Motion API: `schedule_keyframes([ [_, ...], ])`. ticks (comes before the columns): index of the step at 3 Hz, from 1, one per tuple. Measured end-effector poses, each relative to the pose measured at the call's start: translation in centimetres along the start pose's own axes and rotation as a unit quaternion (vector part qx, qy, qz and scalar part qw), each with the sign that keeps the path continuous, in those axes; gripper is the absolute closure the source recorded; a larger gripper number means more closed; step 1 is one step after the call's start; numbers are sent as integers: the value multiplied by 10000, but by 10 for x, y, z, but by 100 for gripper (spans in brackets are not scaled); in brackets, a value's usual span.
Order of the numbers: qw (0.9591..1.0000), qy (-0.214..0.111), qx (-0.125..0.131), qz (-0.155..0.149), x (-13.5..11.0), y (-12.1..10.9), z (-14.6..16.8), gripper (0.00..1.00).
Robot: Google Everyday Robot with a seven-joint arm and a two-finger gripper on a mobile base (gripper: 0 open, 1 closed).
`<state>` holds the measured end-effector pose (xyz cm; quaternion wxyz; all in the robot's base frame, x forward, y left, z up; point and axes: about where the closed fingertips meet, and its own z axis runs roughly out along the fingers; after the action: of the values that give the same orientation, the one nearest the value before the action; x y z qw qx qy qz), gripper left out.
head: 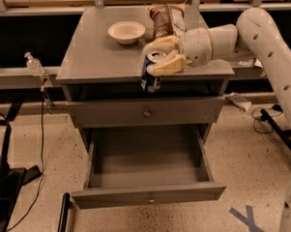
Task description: Pick pepsi can from middle drawer and place on counter
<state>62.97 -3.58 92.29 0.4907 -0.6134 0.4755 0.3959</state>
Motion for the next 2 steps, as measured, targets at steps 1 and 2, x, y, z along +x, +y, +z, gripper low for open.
schedule_keyframes([
  [1, 9992, -341, -151, 138, -21, -11, 17, 100],
  [2, 9990, -373, -37, 253, -29, -26, 46, 100],
])
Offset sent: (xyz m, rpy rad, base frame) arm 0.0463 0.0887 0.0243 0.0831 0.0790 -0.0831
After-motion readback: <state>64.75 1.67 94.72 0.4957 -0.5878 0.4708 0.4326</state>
